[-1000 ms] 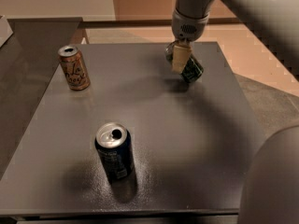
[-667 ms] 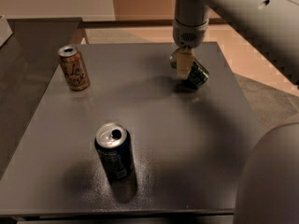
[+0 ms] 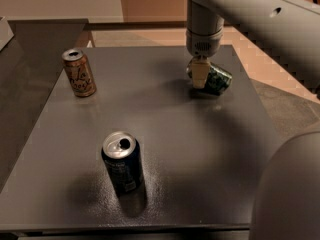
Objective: Knock green can over
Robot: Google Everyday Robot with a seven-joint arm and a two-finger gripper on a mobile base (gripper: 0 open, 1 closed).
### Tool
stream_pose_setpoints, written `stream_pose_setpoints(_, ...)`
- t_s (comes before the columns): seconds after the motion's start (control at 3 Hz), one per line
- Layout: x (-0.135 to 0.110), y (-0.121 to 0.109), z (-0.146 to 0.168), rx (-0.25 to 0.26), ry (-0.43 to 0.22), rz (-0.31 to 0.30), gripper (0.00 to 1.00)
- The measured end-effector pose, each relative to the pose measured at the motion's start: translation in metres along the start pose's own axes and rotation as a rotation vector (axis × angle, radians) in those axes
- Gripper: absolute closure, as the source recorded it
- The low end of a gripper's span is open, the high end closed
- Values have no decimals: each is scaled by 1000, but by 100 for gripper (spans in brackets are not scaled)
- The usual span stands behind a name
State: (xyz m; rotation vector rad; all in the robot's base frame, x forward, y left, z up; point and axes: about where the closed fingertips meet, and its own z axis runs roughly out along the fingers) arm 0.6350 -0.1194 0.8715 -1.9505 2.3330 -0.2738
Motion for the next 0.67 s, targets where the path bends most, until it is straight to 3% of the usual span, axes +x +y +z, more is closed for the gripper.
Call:
stream_pose_setpoints(0.33,-1,-1,1,5,-4,0,0)
stream_pose_setpoints(0.67,-1,-1,1,5,-4,0,0)
